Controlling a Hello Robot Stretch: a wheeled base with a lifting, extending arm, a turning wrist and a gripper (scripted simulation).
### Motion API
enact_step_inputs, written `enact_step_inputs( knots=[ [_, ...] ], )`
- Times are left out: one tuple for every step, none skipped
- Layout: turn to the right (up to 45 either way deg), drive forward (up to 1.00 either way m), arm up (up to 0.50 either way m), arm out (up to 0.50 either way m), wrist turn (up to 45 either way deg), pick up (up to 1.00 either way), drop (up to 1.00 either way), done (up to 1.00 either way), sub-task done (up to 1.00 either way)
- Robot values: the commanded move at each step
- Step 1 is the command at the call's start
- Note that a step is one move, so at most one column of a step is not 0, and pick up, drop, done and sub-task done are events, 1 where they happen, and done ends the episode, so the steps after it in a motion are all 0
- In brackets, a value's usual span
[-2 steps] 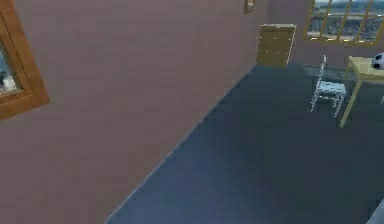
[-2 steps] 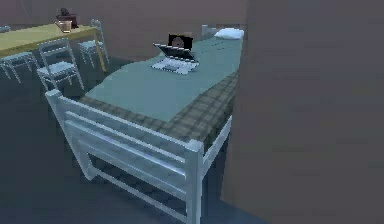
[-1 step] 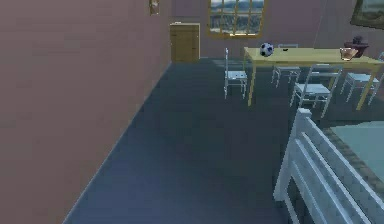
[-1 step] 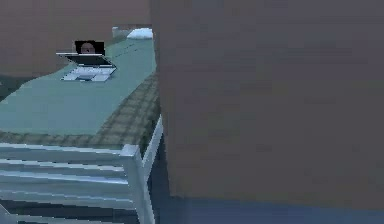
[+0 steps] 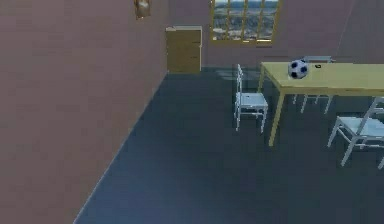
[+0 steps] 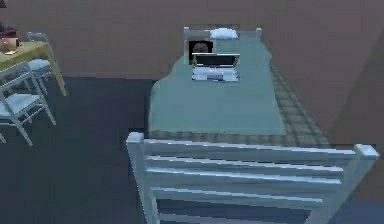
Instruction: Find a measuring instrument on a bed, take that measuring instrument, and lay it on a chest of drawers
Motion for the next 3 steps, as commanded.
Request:
enact_step_inputs(
  knots=[
    [6.0,0.00,0.00,0.00,0.0,0.00,0.00,0.00,0.00],
    [0.0,0.50,0.00,0.00,0.0,0.00,0.00,0.00,0.00],
    [45.0,0.00,0.00,0.00,0.0,0.00,0.00,0.00,0.00]
  ],
)
